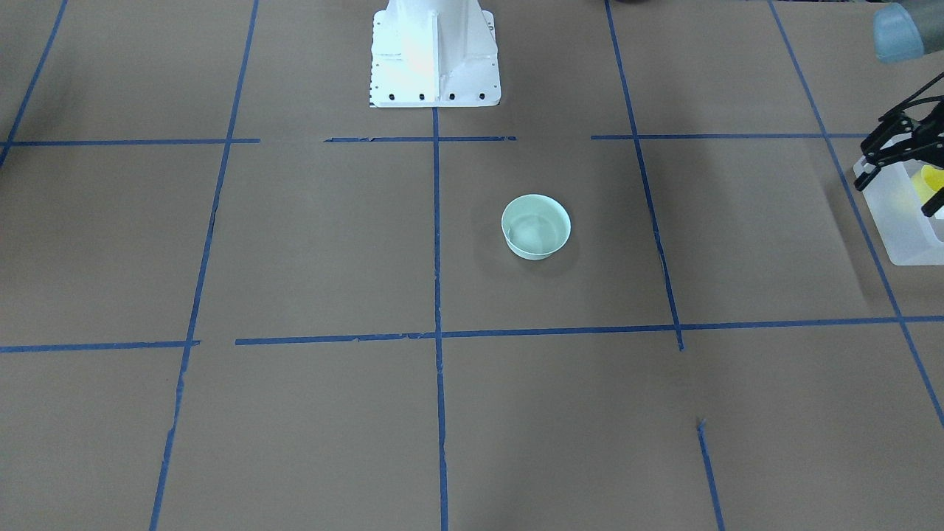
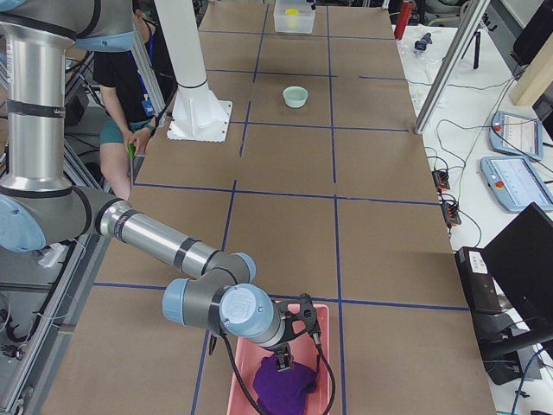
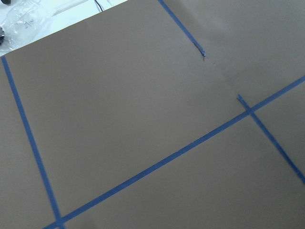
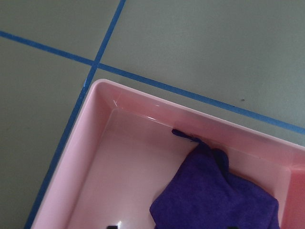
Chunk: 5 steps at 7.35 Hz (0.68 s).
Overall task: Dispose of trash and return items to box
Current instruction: 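Reach the left gripper to the pale green bowl and grasp its rim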
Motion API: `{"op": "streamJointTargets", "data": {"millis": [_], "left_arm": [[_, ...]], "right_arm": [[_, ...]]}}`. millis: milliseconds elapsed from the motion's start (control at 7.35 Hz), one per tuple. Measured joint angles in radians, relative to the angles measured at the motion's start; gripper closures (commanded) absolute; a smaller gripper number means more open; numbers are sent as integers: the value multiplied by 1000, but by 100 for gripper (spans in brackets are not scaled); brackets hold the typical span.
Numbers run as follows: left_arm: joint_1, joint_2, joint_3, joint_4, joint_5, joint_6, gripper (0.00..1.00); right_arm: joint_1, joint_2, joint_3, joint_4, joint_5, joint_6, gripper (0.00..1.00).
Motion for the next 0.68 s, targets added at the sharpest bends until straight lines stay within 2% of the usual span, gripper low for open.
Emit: {"op": "streamJointTargets", "data": {"millis": [272,408,680], "left_arm": [[180,-53,-68,17,102,-310,0],[284,-96,-107,81,179,-458,0],[454,-243,-150,309,322,-657,1]], "right_arm": [[-49,-23,1,111,3,141,0],[-59,-38,1,149,5,159,0],[-63,-55,2,178,7,167,0]]}}
